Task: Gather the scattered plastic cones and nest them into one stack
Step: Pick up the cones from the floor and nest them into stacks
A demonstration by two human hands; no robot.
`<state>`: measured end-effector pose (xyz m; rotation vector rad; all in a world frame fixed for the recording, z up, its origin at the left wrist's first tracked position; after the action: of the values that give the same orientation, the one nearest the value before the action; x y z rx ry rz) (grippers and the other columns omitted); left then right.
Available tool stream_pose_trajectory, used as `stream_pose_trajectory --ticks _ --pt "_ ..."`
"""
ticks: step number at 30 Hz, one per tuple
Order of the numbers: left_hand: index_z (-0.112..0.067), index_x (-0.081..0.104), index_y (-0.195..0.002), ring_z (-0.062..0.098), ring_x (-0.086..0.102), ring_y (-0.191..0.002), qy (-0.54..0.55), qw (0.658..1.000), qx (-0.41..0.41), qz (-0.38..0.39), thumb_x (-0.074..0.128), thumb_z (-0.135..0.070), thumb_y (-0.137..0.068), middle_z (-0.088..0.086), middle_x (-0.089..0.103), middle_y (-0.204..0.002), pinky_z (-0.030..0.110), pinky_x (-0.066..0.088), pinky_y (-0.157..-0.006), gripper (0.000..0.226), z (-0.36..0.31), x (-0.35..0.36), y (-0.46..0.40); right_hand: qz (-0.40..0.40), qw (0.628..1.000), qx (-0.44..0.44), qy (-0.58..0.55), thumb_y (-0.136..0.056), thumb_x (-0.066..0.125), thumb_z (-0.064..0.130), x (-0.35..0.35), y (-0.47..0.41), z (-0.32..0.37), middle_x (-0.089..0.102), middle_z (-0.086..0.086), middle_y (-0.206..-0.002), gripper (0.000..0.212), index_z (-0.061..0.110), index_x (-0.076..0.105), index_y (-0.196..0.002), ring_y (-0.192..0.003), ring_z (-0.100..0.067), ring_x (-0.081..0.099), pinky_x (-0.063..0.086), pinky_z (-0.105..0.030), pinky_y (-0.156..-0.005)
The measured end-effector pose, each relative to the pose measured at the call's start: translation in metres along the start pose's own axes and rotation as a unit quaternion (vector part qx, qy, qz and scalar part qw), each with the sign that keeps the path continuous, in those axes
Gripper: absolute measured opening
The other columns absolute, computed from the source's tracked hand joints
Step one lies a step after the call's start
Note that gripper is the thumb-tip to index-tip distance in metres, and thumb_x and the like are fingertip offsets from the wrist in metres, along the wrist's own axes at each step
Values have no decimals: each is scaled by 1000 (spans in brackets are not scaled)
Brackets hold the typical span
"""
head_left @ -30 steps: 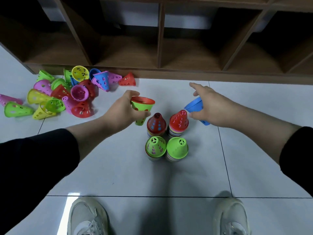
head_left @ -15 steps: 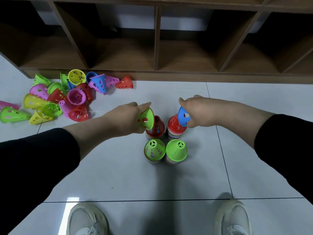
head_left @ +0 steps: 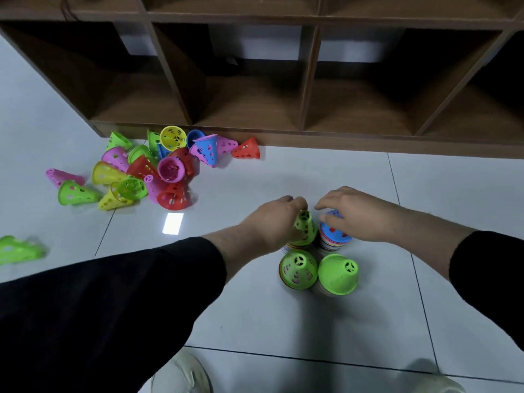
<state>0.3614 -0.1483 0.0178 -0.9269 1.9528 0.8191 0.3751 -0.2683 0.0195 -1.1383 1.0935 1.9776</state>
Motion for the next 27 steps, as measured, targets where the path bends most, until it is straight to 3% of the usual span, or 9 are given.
stream_pose_trajectory --ticks 3,5,9,12,16,18,23,25,27 --pt "-19 40 -146 27 58 -115 58 998 -7 -30 63 -47 -92 9 55 -135 32 45 -92 65 14 -7 5 -104 988 -7 -110 -100 52 22 -21 -3 -4 64 5 -118 23 18 67 -116 -114 -14 55 33 -14 -90" --pt "-20 42 -144 26 60 -112 51 996 -30 -60 57 -51 -94 8 56 -134 33 48 -91 61 40 -18 10 -124 981 8 -148 -98 56 24 -34 -13 -4 64 9 -112 19 20 69 -111 -103 -7 58 37 -12 -81" --pt "-21 41 -143 28 59 -112 40 983 -147 -103 57 -45 -95 9 57 -131 37 49 -93 56 121 -43 23 -96 985 -5 -143 -96 59 26 -45 -56 24 65 12 -109 19 27 66 -114 -97 -6 60 45 -21 -83" --pt "-20 38 -140 28 61 -112 50 961 -228 -151 58 -41 -95 8 59 -129 42 51 -91 53 177 -62 27 -61 983 17 -171 -95 60 32 -44 -98 44 65 9 -106 33 29 57 -128 -95 -11 61 47 -27 -83" --pt "-17 35 -135 25 62 -88 89 932 -291 -197 58 -37 -95 8 63 -118 37 51 -73 50 232 -80 14 -22 980 43 -191 -94 62 33 -34 -158 56 64 5 -104 46 27 48 -138 -89 -14 60 40 -19 -66" --pt "-18 31 -140 22 56 -74 86 930 -300 -197 57 -35 -96 6 61 -102 33 44 -63 54 248 -85 2 -13 976 80 -204 -94 62 33 -25 -186 49 64 3 -102 47 26 46 -138 -80 -16 61 44 -25 -64" --pt "-25 23 -149 24 54 -71 111 926 -305 -192 50 -33 -97 2 56 -94 32 37 -61 59 273 -88 -33 25 911 191 -365 -102 46 27 -5 -220 29 71 -9 -106 16 39 38 -110 -96 -27 68 52 -37 -81" --pt "-24 21 -150 26 58 -79 109 927 -308 -183 48 -33 -98 2 55 -99 33 40 -65 59 280 -87 -45 26 881 225 -415 -105 41 27 2 -229 25 71 -10 -108 17 41 32 -110 -101 -29 69 51 -43 -93" --pt "-21 26 -149 28 59 -82 97 929 -312 -172 48 -32 -99 7 63 -104 34 42 -66 56 287 -86 -55 16 859 248 -448 -106 37 26 11 -241 21 72 -10 -106 14 36 39 -115 -96 -29 71 52 -43 -93"
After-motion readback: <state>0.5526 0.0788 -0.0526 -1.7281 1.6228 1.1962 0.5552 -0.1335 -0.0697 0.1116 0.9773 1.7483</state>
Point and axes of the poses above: each hand's wrist, its own y-axis away from the middle knuckle, its own x-axis out of the palm, z = x × y, the point moved 9 cm from there along -y, towards the middle knuckle
